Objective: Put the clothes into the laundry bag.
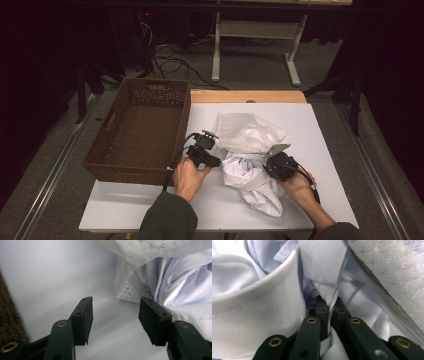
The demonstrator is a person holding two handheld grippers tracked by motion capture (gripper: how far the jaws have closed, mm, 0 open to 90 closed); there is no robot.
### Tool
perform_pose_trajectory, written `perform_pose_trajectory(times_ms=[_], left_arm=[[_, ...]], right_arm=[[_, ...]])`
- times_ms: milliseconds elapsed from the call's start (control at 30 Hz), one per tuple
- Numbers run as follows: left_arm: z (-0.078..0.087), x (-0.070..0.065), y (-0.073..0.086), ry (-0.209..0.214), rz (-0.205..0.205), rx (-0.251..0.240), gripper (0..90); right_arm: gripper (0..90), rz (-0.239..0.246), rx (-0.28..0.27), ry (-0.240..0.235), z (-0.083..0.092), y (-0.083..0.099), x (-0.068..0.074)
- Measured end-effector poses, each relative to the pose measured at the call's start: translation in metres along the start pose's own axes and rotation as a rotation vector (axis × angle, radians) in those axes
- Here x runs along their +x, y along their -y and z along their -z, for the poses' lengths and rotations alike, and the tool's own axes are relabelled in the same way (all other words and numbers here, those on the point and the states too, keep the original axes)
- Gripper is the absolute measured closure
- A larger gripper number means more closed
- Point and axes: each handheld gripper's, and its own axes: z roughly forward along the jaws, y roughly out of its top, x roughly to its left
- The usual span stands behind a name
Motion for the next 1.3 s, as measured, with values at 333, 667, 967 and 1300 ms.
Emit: perform_pose_trajectory(times_ms=[333,667,967,1300], left_arm=[[-0.024,0.004,-0.001,-0.017,0.018,-0.039,45.3],[-0.023,0.001,0.0,0.079,-0.01,-0.102,85.7],[-0.005,-0.003,0.007,0.124,-0.039,-0.122,89.6],[0.011,-0.004,0.019,0.151,-0.063,-0.128,89.7]], right_arm=[[77.7,0.002,0.006,-0.044,0.011,-0.004,0.005],[69.2,-0.043,-0.065,-0.08,0.027,-0.007,0.004],[60.9,-0.002,-0.161,-0.1,0.05,-0.033,0.02],[49.7,0.093,-0.052,-0.007,0.015,-0.064,0.051]])
